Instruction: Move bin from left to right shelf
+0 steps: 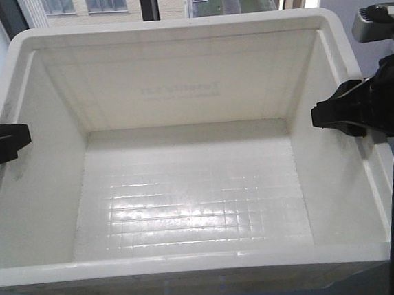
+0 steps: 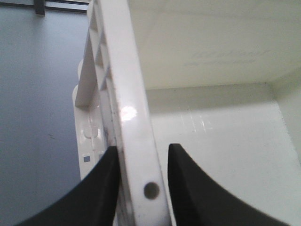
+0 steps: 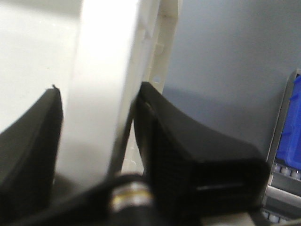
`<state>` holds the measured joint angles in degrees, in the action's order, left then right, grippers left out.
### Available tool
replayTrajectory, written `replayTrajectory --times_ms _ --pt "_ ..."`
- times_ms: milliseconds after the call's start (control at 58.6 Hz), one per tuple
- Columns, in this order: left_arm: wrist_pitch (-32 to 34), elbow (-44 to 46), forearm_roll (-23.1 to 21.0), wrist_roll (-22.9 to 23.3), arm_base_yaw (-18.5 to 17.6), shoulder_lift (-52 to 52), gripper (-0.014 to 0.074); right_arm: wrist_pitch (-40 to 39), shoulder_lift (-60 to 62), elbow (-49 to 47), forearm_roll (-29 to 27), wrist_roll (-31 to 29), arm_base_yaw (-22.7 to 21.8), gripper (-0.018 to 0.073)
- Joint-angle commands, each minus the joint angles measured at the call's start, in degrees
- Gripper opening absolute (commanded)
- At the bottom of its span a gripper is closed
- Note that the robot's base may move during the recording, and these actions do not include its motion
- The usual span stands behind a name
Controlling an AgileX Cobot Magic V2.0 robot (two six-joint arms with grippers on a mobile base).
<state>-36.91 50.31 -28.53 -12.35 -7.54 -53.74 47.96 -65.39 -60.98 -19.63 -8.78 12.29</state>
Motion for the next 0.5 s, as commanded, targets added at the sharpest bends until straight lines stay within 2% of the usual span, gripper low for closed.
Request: replayTrajectory --times_ms 0,478 --pt "5.19 2.34 -4.80 -2.00 -0.57 1.43 0.0000 -4.65 1.72 -2.46 -4.92 -2.32 0.25 -0.0004" --pt "5.19 2.34 -4.80 -2.00 -0.57 1.43 0.0000 -4.65 1.72 -2.46 -4.92 -2.32 0.25 -0.0004"
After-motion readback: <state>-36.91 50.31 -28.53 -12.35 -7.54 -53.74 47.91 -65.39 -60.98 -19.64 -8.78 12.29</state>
